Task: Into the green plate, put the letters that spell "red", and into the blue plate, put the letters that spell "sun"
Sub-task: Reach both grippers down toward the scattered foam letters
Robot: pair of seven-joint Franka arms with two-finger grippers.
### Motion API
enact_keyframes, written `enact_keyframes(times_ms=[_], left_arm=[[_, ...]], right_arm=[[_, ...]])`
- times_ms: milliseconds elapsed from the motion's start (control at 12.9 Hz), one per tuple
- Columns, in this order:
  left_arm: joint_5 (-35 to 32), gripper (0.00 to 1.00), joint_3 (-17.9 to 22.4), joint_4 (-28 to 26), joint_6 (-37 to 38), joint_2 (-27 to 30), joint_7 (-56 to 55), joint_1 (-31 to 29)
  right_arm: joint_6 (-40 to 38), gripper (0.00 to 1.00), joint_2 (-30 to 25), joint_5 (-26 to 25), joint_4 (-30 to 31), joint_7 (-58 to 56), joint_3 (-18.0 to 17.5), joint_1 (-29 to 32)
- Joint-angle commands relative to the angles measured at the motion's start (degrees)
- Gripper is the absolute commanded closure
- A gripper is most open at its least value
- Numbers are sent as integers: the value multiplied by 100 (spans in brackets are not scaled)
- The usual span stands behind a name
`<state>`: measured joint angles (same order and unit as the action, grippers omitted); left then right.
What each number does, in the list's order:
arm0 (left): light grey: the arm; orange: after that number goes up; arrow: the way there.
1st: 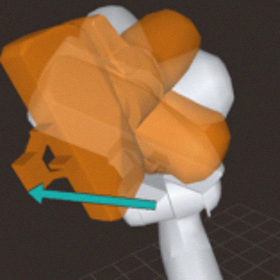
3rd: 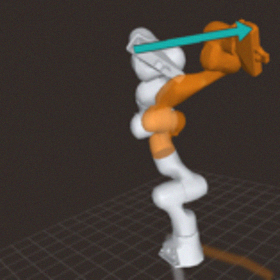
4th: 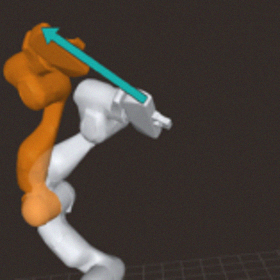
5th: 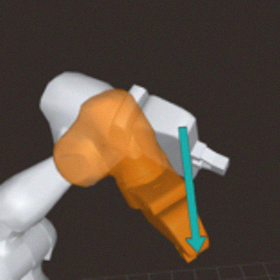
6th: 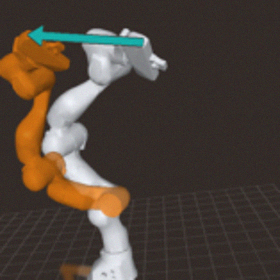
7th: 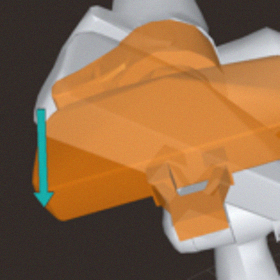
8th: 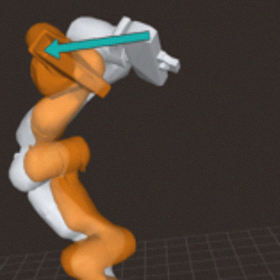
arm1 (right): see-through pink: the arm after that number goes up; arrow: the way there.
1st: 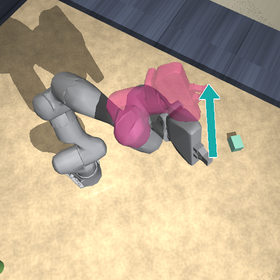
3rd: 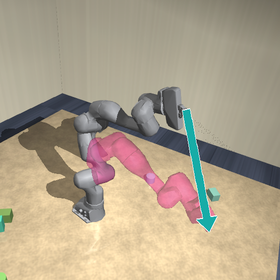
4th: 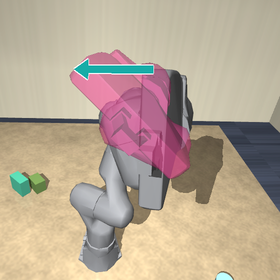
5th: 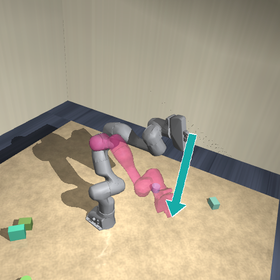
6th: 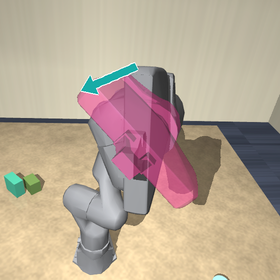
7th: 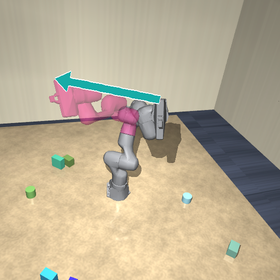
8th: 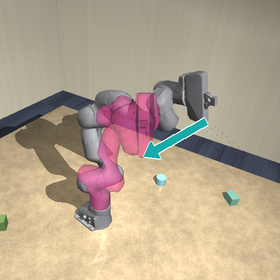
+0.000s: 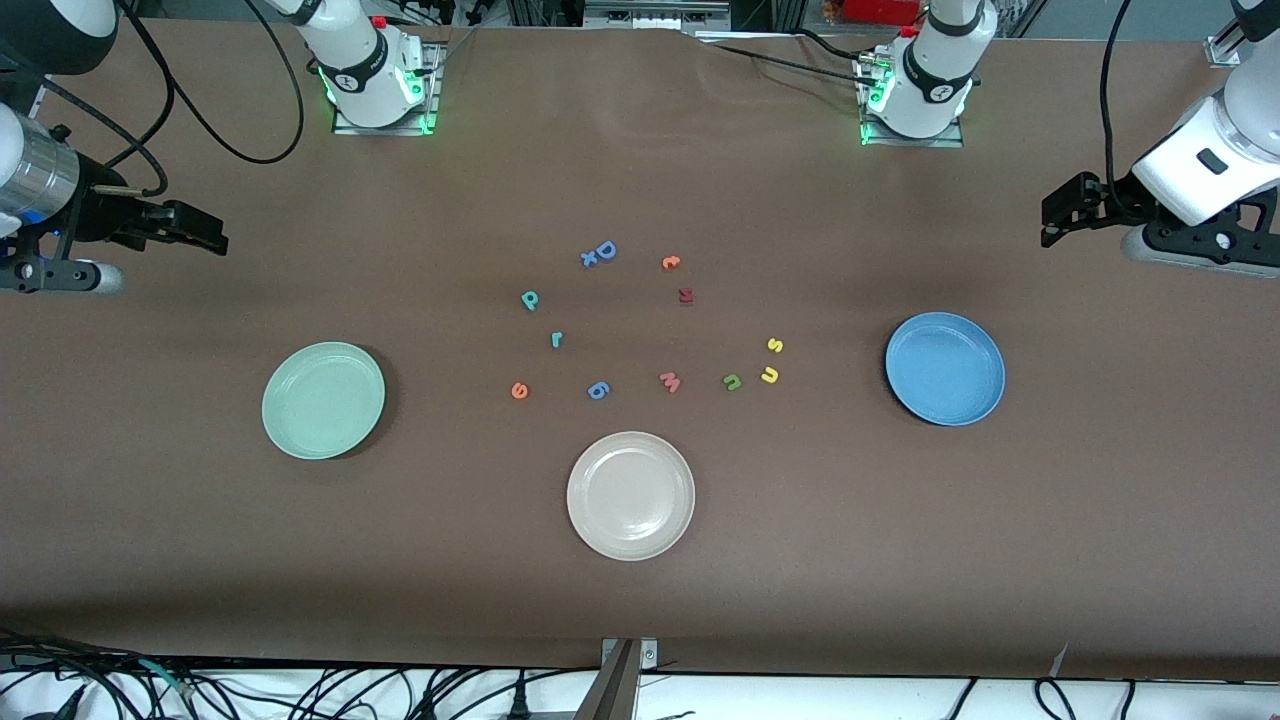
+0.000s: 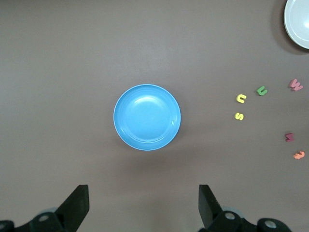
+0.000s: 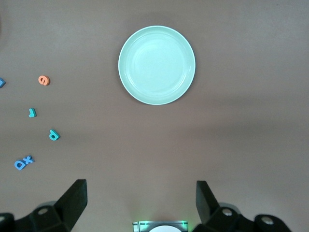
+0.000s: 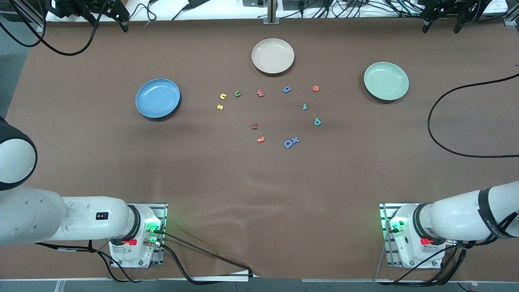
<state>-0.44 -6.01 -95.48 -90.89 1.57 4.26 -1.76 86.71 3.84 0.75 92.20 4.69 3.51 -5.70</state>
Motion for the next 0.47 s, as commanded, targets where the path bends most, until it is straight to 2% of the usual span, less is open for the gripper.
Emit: enact_keyframes(times_ms=[0,389], left_arm=[[158,0,-31,21,36,-16,163,-53],[167,0,-207,47,10,-577,84,53]], right_arm=[[4,0,90,110,-70,32,36,-54],[266,0,257,118,-70,189,36,-221]])
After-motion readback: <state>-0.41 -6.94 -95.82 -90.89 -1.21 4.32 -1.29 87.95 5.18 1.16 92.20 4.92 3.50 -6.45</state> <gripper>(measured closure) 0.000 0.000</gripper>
